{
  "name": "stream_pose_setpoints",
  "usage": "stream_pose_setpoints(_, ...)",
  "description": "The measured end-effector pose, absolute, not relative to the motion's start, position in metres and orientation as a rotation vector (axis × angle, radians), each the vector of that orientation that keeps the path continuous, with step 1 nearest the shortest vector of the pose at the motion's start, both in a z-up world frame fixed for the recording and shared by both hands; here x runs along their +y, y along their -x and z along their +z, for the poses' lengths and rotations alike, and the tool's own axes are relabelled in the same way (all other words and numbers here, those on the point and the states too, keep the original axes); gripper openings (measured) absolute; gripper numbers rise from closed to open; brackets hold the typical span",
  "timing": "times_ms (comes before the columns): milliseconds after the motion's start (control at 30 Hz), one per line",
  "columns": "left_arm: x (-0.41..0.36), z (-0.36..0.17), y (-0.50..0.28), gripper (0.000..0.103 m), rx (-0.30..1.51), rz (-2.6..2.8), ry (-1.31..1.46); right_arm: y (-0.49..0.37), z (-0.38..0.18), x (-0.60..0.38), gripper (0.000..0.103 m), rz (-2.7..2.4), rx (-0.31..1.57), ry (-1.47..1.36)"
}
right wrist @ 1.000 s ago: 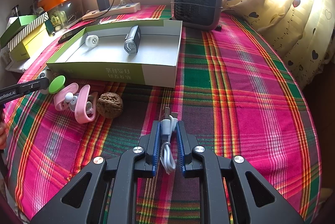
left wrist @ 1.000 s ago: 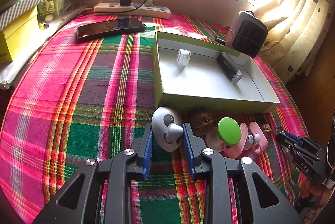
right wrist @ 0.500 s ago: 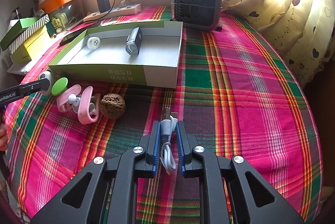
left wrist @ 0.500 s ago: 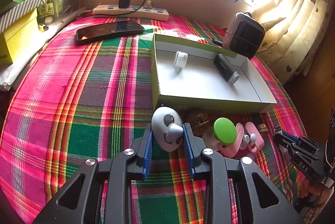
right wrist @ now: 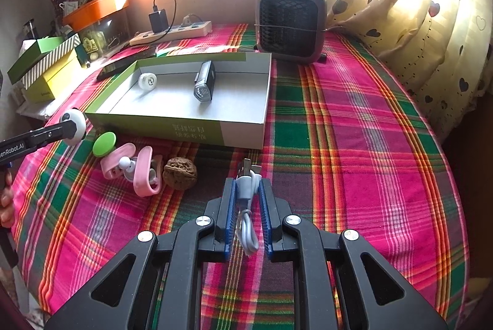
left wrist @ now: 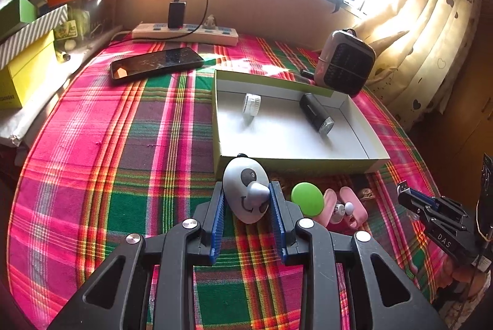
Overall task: Organize objects
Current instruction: 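Carry face-shaped toy with left gripper while right gripper carries cable into box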
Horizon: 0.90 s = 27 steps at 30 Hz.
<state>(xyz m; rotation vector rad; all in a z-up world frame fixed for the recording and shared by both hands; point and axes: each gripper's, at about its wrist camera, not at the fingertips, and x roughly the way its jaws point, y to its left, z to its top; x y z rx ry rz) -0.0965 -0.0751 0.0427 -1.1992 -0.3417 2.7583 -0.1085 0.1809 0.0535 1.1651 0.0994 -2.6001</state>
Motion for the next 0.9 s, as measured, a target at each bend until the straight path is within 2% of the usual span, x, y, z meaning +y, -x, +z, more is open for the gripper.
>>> stream_pose_setpoints(900, -0.048, 0.073, 0.138, 0.025, -0.250, 2.704, 1.131, 0.156, 0.097, 0.150, 0.016, -2.578, 0.120, -1.078)
